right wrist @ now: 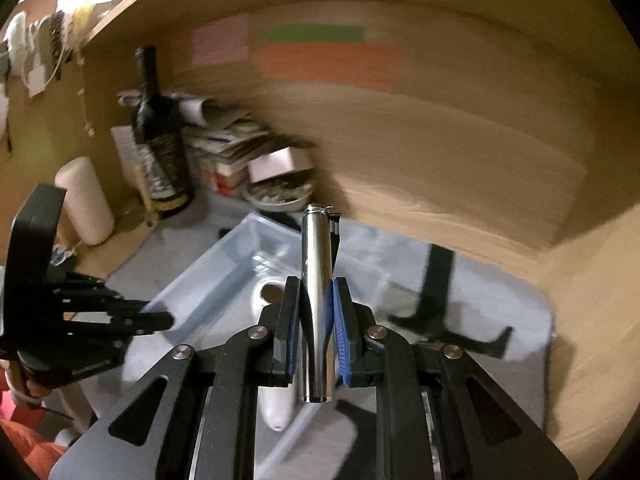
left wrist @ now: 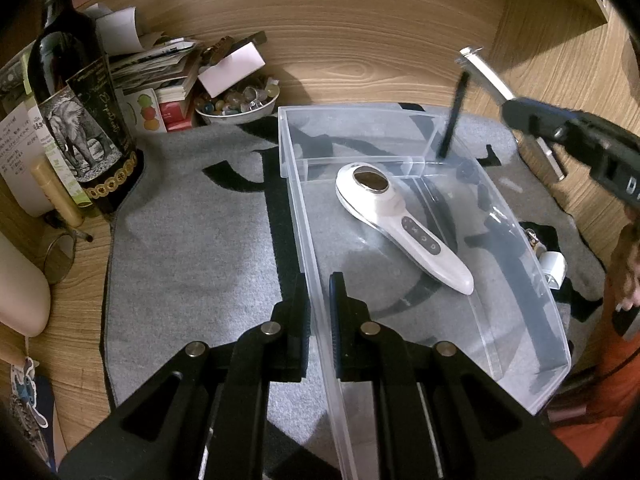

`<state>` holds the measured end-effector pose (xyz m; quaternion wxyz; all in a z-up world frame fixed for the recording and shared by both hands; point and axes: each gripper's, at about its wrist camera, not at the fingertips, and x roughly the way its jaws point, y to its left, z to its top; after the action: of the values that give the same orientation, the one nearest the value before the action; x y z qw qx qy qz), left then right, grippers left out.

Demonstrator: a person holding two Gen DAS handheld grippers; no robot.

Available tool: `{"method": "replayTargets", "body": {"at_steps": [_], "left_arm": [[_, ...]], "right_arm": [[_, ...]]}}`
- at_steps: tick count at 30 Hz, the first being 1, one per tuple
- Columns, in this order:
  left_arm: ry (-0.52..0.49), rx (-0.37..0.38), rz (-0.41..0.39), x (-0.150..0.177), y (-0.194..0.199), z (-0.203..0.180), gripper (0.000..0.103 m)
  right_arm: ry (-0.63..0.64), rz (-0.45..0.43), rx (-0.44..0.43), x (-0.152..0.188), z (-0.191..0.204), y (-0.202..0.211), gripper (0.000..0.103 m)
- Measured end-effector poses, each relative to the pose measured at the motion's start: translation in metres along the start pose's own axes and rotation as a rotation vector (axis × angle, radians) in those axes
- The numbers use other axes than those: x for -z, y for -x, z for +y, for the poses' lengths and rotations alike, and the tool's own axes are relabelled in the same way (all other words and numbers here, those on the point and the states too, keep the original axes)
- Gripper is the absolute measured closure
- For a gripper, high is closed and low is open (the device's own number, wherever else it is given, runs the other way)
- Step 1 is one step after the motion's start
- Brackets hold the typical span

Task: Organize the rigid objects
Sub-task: 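Carry the silver rod into the box and open the right tool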

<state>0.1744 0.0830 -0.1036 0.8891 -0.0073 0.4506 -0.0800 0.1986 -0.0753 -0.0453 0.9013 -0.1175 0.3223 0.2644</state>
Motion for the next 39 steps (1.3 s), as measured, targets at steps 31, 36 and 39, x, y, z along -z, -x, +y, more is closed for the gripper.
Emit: {"method": "replayTargets", "body": {"at_steps": [31,36,39], "left_arm": [[0.003,0.009,-0.006,0.002,-0.002,-0.001,0.094],[0.001,0.008,-0.005,0.003,-0.002,-0.001,0.094],[0.001,0.008,-0.005,0.003,-0.002,-0.001,0.094]], "right_arm": [[0.094,0.262,-0.089,0.018,0.035,-0.055,0.084],[0.062,0.194,-0.064,0.012,0.024,-0.039,0.066],[0.044,0.142,-0.036,0.006,0.015,-0.025,0.055]]}}
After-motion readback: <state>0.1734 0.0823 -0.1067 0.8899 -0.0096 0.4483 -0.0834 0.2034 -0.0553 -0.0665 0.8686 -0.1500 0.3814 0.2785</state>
